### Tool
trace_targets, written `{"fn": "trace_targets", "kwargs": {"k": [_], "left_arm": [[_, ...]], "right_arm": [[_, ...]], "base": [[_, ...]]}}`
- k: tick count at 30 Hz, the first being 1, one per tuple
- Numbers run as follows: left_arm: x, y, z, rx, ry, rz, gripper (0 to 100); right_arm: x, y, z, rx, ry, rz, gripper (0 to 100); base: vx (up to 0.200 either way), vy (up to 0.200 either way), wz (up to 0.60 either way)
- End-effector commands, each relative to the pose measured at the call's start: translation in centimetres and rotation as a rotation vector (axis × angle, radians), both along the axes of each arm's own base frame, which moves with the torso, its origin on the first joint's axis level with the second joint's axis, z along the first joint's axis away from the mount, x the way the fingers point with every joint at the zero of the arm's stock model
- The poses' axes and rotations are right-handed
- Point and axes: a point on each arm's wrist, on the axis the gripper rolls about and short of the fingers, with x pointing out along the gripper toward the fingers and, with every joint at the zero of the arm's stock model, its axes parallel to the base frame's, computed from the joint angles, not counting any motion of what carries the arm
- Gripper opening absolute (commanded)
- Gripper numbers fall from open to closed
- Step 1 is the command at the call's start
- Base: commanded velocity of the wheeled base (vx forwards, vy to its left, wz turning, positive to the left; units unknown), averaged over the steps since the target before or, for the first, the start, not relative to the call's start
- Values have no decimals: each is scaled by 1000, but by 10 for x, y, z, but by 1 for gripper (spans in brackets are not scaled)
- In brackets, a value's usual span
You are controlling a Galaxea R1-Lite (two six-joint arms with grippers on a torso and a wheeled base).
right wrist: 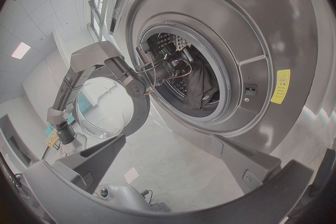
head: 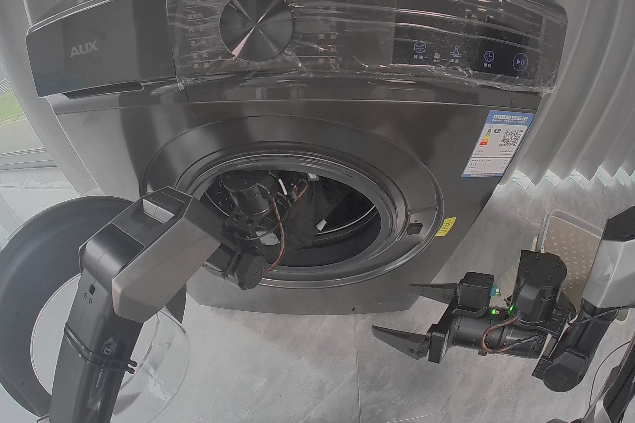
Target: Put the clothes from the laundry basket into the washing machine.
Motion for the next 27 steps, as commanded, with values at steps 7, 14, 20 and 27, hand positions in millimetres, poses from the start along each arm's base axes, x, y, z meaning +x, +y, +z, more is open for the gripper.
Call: {"fn": "trace_targets", "kwargs": {"k": [7, 14, 20, 27], "left_arm": [[35, 9, -6, -22, -17, 76, 0], [39, 8, -23, 3, 35, 91, 0], [40, 3, -29, 10, 48, 80, 0], [37, 2, -27, 1, 47, 76, 100]], "right_arm": [[0, 1, -1, -2, 3, 4, 100], [-1, 1, -1, -3, 4, 5, 100], [0, 1, -1, -1, 5, 5, 100], [-1, 1, -1, -2, 6, 7, 100]], "base": [[0, 0, 0], [0, 0, 0], [0, 0, 0], [0, 0, 0]]}}
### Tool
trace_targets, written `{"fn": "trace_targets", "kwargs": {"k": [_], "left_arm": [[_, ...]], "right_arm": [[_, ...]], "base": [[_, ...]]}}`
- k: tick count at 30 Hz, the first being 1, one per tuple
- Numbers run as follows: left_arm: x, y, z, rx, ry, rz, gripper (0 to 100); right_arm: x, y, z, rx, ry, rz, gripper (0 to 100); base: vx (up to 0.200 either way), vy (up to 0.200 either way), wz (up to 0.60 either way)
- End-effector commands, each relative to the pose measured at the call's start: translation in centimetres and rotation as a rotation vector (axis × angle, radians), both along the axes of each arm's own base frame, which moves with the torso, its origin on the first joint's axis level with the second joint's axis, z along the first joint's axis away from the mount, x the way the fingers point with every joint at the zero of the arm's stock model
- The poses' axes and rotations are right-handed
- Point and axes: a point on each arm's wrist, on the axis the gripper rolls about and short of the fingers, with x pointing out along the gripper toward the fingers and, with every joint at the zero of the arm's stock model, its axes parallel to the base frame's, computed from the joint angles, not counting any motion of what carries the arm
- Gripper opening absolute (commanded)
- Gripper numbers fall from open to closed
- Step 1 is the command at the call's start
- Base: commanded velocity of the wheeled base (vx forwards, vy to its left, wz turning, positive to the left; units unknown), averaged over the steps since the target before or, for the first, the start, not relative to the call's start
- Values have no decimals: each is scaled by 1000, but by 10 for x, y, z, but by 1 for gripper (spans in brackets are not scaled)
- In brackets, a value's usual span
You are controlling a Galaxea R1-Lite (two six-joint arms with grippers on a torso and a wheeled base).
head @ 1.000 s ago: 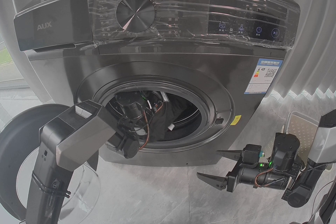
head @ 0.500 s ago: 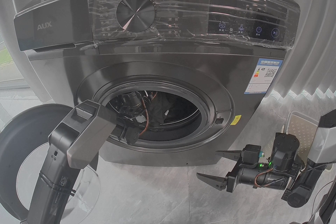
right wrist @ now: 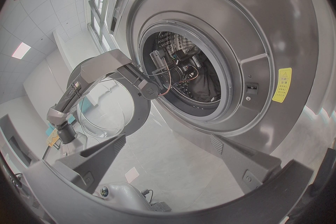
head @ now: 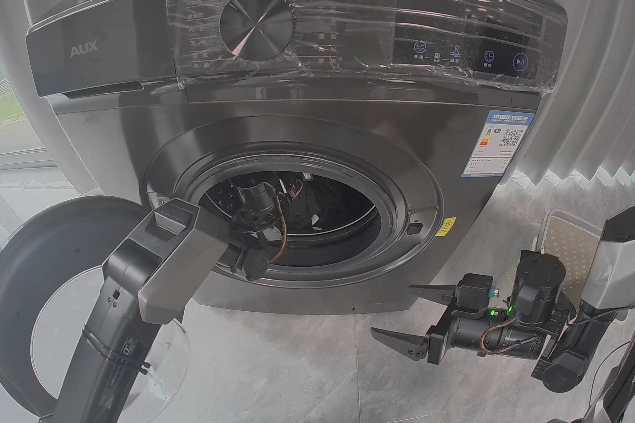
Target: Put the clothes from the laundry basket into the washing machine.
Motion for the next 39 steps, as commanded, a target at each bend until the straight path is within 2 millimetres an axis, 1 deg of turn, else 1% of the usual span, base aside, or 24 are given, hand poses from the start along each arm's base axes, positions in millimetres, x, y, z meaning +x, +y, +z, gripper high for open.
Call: {"fn": "trace_targets", "kwargs": {"k": [1, 6, 7, 9, 10, 15, 22, 28, 29, 30, 33, 39], "left_arm": [[-2, -1, -2, 4, 11, -4, 100], [-14, -4, -11, 46, 79, -14, 100], [-21, -4, -15, 68, 120, -22, 100], [-24, -4, -17, 78, 137, -23, 100], [-39, -4, -24, 113, 201, -37, 100], [-69, -1, -28, 166, 289, -57, 100], [-113, -5, -17, 196, 322, -113, 100], [-159, 1, -28, 238, 372, -162, 100], [-162, 1, -29, 241, 377, -167, 100], [-174, 5, -29, 247, 382, -179, 100], [-195, 12, -21, 247, 368, -198, 100], [-230, 29, 14, 213, 309, -225, 100]], "right_arm": [[0, 0, 0, -1, 1, 1, 100], [0, 0, 0, 0, 2, 1, 100], [0, 0, 0, 1, 1, 1, 100], [0, 0, 0, 0, 0, 1, 100], [0, 0, 0, 0, 0, 1, 100], [-1, 0, 1, 1, -2, 1, 100], [-1, -2, 1, 0, 0, -6, 100], [-2, -3, 2, 0, 0, -8, 100], [-1, -3, 2, 1, -2, -8, 100], [-2, -4, 3, 3, -4, -8, 100], [-2, -4, 4, 6, -9, -8, 100], [-1, -3, 7, 14, -22, -12, 100]], "base": [[0, 0, 0], [0, 0, 0], [0, 0, 0], [0, 0, 0], [0, 0, 0], [0, 0, 0], [0, 0, 0], [0, 0, 0], [0, 0, 0], [0, 0, 0], [0, 0, 0], [0, 0, 0]]}}
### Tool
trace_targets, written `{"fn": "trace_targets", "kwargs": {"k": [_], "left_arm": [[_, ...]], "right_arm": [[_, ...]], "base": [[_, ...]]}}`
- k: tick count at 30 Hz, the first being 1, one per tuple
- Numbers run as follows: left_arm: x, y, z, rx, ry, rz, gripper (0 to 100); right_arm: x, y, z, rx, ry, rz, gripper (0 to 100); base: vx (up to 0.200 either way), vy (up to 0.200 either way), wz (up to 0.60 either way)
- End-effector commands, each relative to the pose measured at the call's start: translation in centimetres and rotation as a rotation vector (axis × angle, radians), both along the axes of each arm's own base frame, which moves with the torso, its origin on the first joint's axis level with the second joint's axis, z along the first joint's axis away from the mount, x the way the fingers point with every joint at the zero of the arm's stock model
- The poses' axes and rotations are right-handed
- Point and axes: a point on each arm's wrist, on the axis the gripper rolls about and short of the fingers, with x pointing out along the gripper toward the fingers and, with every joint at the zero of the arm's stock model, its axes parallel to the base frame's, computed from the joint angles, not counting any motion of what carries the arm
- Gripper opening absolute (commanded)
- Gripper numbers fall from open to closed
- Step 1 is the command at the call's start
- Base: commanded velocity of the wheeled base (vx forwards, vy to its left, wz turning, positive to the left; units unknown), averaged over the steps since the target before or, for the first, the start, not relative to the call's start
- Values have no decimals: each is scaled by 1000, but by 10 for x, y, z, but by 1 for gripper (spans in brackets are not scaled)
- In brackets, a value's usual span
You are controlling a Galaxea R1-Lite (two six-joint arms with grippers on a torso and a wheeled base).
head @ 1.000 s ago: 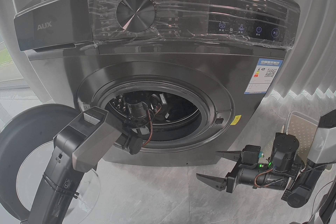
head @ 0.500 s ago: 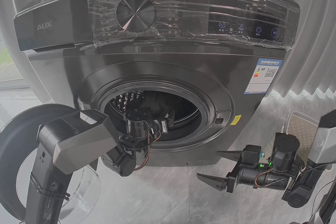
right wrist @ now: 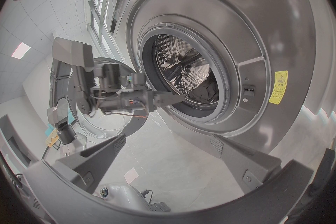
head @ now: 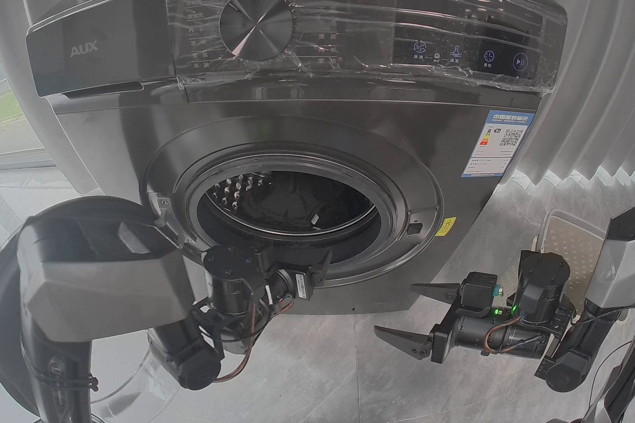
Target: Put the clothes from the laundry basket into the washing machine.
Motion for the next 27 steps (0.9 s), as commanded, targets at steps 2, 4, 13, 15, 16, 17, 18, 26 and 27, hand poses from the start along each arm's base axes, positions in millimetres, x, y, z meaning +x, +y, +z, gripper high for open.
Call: {"fn": "trace_targets", "kwargs": {"k": [2, 4, 13, 15, 16, 17, 18, 26, 27], "left_arm": [[-52, 19, 56, -71, -83, -55, 100], [-64, 26, 69, -89, -104, -62, 100], [-101, 60, 101, -152, -156, -66, 100], [-100, 61, 102, -156, -158, -62, 100], [-97, 61, 101, -144, -164, -45, 100], [-97, 62, 104, -141, -178, -35, 100], [-97, 64, 104, -135, -181, -30, 100], [-96, 68, 102, -124, -173, -12, 100], [-96, 68, 102, -124, -173, -12, 100]], "right_arm": [[1, 0, 8, 17, -30, -12, 100], [0, 0, 8, 18, -32, -16, 100], [0, 0, 8, 18, -31, -15, 100], [0, 0, 8, 18, -31, -16, 100], [0, 0, 8, 19, -32, -16, 100], [0, 0, 9, 20, -33, -15, 100], [0, 0, 9, 22, -36, -18, 100], [0, -1, 11, 26, -40, -20, 100], [0, -1, 11, 25, -41, -21, 100]], "base": [[0, 0, 0], [0, 0, 0], [0, 0, 0], [0, 0, 0], [0, 0, 0], [0, 0, 0], [0, 0, 0], [-100, 0, 0], [-200, 0, 0]]}}
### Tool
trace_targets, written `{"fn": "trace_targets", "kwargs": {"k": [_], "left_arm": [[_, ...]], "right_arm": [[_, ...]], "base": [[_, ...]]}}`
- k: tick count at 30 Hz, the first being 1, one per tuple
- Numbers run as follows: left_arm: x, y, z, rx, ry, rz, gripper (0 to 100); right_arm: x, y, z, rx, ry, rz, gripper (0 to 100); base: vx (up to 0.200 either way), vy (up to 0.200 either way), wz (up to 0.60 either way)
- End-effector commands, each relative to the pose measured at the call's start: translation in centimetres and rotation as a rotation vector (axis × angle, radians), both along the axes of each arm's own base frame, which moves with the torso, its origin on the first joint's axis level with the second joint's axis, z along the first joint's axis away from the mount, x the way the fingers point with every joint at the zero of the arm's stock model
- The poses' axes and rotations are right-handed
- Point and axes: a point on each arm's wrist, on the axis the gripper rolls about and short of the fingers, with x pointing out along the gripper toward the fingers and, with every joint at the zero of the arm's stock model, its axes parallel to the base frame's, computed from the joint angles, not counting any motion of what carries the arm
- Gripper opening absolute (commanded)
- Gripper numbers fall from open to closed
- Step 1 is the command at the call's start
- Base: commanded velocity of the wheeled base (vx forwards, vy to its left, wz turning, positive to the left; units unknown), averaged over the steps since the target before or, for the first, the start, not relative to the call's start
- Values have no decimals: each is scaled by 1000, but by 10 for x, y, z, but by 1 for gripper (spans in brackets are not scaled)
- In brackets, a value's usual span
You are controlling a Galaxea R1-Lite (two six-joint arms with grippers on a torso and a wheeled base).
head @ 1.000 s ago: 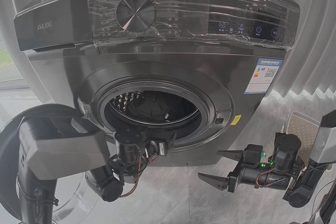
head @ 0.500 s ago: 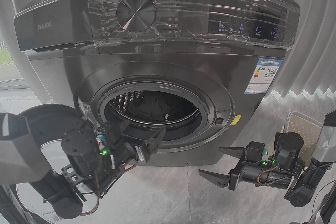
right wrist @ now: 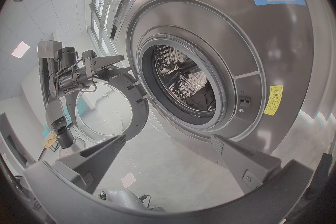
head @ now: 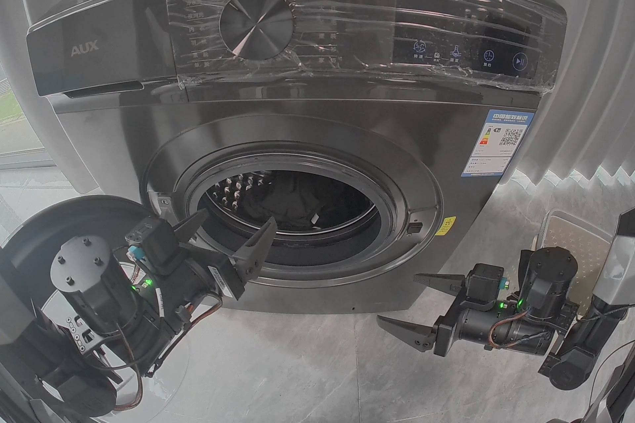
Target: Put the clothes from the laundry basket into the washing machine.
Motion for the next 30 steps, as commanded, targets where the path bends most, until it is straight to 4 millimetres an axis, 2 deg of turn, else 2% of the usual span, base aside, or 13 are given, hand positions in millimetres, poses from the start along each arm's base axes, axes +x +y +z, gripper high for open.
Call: {"fn": "trace_targets", "kwargs": {"k": [1, 8, 9, 10, 11, 15, 19, 23, 28, 30], "left_arm": [[-1, 1, 3, -6, -10, 2, 100], [-2, 2, 3, -4, -12, 2, 100], [-5, 4, 9, -17, -31, 1, 100], [-5, 4, 9, -17, -31, 1, 100], [-9, 8, 15, -31, -49, -5, 100], [-20, 16, 19, -27, -65, -10, 100], [-30, 25, 8, 27, -31, -6, 100], [-40, 32, 0, 62, -2, -3, 100], [-62, 50, 4, 53, -29, -3, 100], [-66, 54, 9, 39, -45, 5, 100]], "right_arm": [[0, 0, 1, 3, -4, -1, 100], [1, -3, 14, 32, -52, -11, 100], [1, -7, 28, 64, -104, -26, 100], [1, -7, 28, 64, -104, -26, 100], [0, -11, 42, 97, -155, -38, 100], [-5, -18, 62, 139, -224, -53, 100], [-4, -24, 65, 143, -236, -76, 100], [-3, -28, 68, 144, -257, -89, 100], [-9, -31, 72, 142, -279, -89, 100], [-16, -41, 78, 150, -303, -115, 100]], "base": [[-200, 0, 0], [-171, 0, 0], [0, 0, 0], [0, 0, 0], [0, 0, 0], [0, 0, 0], [0, 0, 0], [-200, 0, 0], [-200, 0, 0], [0, 0, 0]]}}
